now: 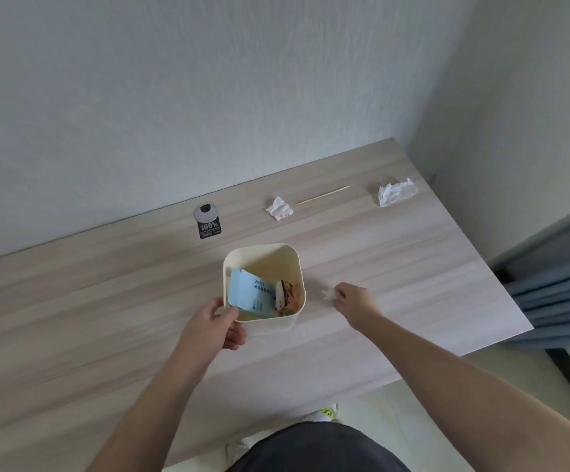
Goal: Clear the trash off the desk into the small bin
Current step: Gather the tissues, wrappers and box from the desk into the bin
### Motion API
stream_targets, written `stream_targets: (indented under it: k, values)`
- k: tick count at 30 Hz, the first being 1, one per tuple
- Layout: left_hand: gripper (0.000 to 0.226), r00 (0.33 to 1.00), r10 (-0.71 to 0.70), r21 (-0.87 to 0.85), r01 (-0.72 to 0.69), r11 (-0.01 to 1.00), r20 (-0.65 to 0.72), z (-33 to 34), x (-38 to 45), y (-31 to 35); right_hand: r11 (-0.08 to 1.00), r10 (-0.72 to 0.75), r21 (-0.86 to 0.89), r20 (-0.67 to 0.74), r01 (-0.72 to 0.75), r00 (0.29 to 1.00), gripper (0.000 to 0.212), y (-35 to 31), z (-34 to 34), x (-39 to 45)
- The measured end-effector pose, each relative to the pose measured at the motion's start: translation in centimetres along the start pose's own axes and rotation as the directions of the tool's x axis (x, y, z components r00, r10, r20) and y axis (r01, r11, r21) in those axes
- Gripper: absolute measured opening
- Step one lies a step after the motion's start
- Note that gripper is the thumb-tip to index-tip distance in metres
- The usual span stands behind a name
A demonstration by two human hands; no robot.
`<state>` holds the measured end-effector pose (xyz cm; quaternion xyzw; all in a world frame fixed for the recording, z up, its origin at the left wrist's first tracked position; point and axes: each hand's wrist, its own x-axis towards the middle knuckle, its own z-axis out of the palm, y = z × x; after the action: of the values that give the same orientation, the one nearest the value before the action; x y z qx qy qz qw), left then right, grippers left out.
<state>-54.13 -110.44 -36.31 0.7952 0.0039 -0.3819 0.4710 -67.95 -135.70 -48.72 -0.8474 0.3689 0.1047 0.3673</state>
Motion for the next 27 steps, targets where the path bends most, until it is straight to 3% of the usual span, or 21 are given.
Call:
stream_targets:
  k: [4,9,12,16,19,21,27]
  values:
    - [0.024,1.0,0.003,0.003,-0.003,1.0,0.0,0.6,-0.2,-0.1,0.852,0.099,0.519,-0.032,-0.068,0.995,0.008,0.4,-1.9,0.1]
    - [0.028,1.0,0.017,0.023,-0.017,1.0,0.015,0.6,-0.6,-0.2,0.696,0.065,0.718,-0.076,0.01,0.995,0.017,-2.6,-3.8,-0.7]
    - [0.03,1.0,0.025,0.044,-0.026,0.999,0.012,0.1,-0.7,-0.3,0.714,0.005,0.693,-0.15,0.101,0.989,0.019,-5.8,-5.0,-2.1]
    - [0.032,0.999,0.03,0.057,-0.031,0.998,0.021,-0.9,-0.7,-0.4,0.825,-0.151,0.496,-0.269,0.271,0.951,0.016,-10.7,-6.4,-4.6]
    - [0.033,0.998,0.047,0.046,-0.048,0.998,0.037,-1.9,-0.8,-0.4,0.867,-0.295,0.335,-0.249,0.368,0.922,0.012,-13.7,-6.4,-6.3]
    - [0.032,0.998,0.052,0.028,-0.053,0.998,0.035,-2.6,-0.7,-0.4,0.878,-0.375,0.234,-0.208,0.418,0.904,0.023,-15.1,-6.1,-6.9]
    - [0.035,0.996,0.076,-0.009,-0.076,0.997,0.036,-4.6,-0.7,-0.6,0.896,-0.389,0.126,-0.245,0.427,0.888,0.021,-17.2,-5.6,-7.8]
